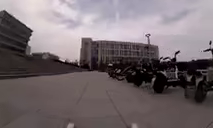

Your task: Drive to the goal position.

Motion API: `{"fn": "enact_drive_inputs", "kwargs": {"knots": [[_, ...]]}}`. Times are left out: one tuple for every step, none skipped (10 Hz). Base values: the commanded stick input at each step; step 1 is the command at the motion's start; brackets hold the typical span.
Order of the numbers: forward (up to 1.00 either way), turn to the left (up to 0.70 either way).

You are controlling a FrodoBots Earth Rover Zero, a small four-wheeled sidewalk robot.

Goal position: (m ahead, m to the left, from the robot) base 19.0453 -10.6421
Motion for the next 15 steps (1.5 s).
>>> {"fn": "enact_drive_inputs", "kwargs": {"knots": [[0.7,0.17],[0.7,0.0],[0.7,0.0],[0.7,0.0],[0.7,0.0],[0.7,0.0],[0.7,0.0],[0.7,0.0],[0.7,0.0],[0.7,0.0],[0.7,0.0],[0.7,0.0],[0.7,0.0],[0.7,0.0],[0.7,0.0]]}}
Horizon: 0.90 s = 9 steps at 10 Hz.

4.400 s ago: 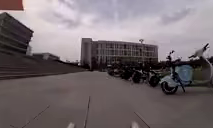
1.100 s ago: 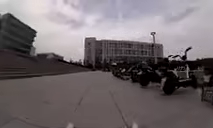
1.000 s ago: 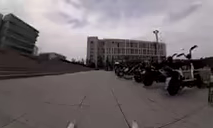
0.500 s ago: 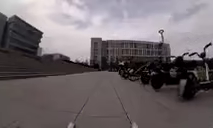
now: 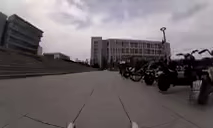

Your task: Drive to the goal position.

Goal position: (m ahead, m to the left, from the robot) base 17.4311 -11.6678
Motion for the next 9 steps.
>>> {"fn": "enact_drive_inputs", "kwargs": {"knots": [[0.7,0.0],[0.7,0.0],[0.7,0.0],[0.7,0.0],[0.7,0.0],[0.7,0.0],[0.7,0.0],[0.7,0.0],[0.7,0.0]]}}
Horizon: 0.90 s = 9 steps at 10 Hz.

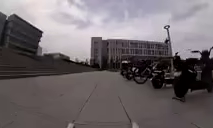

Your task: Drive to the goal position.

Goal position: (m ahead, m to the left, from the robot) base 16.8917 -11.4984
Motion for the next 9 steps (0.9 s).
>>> {"fn": "enact_drive_inputs", "kwargs": {"knots": [[0.7,0.0],[0.7,0.0],[0.7,0.0],[0.7,0.0],[0.7,0.0],[0.7,0.0],[0.7,0.0],[0.7,0.0],[0.7,0.0]]}}
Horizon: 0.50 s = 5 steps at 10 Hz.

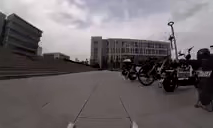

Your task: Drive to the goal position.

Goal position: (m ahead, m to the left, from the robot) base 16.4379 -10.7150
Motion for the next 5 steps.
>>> {"fn": "enact_drive_inputs", "kwargs": {"knots": [[0.7,0.0],[0.7,0.0],[0.7,0.0],[0.7,0.0],[0.7,0.0]]}}
